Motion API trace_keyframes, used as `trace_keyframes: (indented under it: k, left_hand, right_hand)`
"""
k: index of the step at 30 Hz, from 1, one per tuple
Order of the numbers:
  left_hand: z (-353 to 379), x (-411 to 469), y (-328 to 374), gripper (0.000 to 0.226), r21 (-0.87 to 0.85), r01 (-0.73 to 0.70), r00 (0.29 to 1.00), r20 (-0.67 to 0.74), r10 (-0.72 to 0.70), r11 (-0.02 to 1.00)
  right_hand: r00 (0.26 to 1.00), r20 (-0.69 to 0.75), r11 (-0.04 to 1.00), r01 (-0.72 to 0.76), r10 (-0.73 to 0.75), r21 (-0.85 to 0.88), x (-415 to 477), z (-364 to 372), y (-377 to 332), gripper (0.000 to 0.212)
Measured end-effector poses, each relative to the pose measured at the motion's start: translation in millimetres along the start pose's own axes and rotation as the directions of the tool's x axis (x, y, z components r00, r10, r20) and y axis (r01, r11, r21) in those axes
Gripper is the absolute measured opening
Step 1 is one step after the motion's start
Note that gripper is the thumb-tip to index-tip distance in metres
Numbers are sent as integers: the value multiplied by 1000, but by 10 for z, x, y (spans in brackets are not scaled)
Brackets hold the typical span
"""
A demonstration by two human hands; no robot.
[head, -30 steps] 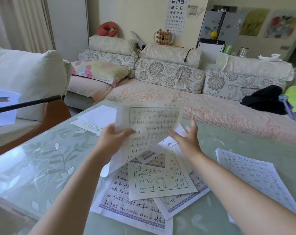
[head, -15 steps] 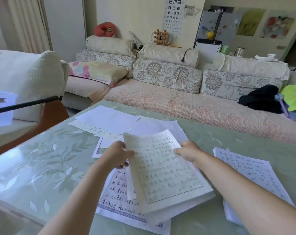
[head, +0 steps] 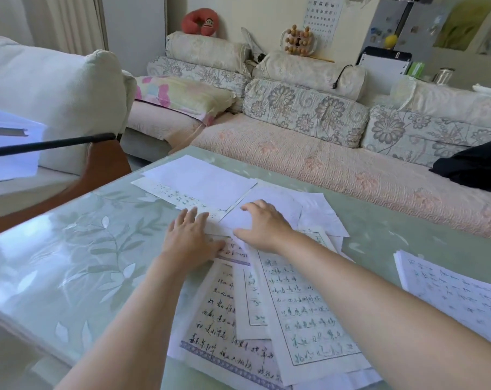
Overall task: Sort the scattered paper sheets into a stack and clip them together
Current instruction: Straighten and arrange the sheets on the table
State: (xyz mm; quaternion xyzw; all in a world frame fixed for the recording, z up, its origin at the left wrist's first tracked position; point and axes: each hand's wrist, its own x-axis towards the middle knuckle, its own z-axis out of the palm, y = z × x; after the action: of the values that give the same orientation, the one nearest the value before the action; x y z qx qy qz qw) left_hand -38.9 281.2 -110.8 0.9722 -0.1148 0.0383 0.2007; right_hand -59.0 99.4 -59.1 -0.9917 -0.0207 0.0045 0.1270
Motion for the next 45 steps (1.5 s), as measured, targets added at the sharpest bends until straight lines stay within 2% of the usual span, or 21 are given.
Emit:
trace_keyframes:
  k: [3,7,10,12,16,19,22,25,26,28,29,31,33,36,38,40,42,43,45]
  left_hand:
    - [8,128,-130,73,11,20,998,-62,-19,1000]
    - [-20,356,-285,62,-26,10,995,-100,-12,1000]
    - [0,493,-410,66,-52,4,1000,-29,-6,999]
    - [2,568,-459,69,-21,-4,999,-38,4,1000]
    - [5,654,-450,69,-19,-28,994,-105,26,999]
    - [-11,656,-388,72,14,-111,973,-202,111,994]
    - [-66,664,-310,63,68,-187,941,-275,198,980]
    - [-211,617,-204,39,-2,-127,952,-281,121,992]
    - [-255,587,-160,36,-42,-113,958,-268,97,993]
    - [-341,508,-78,31,-130,-115,965,-248,80,985]
    - [-382,467,-40,27,-174,-127,965,-250,81,977]
    - [-461,385,36,20,-243,-163,959,-267,96,956]
    - [-558,263,119,16,-317,-178,951,-299,80,931]
    - [-730,16,218,10,-386,-193,933,-356,48,902]
    - [-899,-144,264,11,-426,-188,928,-371,18,885]
    - [-1122,-301,333,16,-555,-202,914,-402,-47,807]
    - [-1313,-462,419,11,-700,-236,898,-422,-124,674]
    - [-1382,-544,466,9,-777,-242,900,-404,-164,582]
    - [-1459,-684,552,6,-917,-218,932,-297,-206,335]
  right_hand:
    - [995,48,996,91,-90,-9,368,97,-230,87]
    - [987,149,996,68,-59,-55,776,194,-273,98]
    - [988,143,987,81,-61,-138,949,232,-213,92]
    - [989,108,979,119,-102,-168,1000,232,-201,86]
    - [975,37,900,217,-219,-377,1073,215,-215,42]
    - [964,-93,931,211,-248,-298,1058,219,-184,23]
    - [912,-241,938,289,-331,-192,969,177,-124,18]
    - [846,-359,913,405,-394,-46,771,115,-62,23]
    - [844,-388,912,409,-369,21,699,91,-27,23]
    - [862,-425,926,356,-275,125,558,29,65,6]
    - [866,-446,941,311,-225,129,493,2,120,18]
    - [891,-439,976,187,-119,115,345,-72,226,54]
    - [905,-425,974,74,25,216,165,-146,262,84]
    - [923,-292,836,-52,249,547,-67,-259,255,107]
    - [938,-176,682,-80,298,727,-199,-350,252,110]
    - [961,-99,546,-61,259,835,-341,-439,227,103]
    - [976,-83,472,-22,199,882,-460,-533,219,90]
    - [981,-85,452,-2,172,892,-516,-578,215,85]
    - [989,-79,425,19,124,905,-642,-689,203,79]
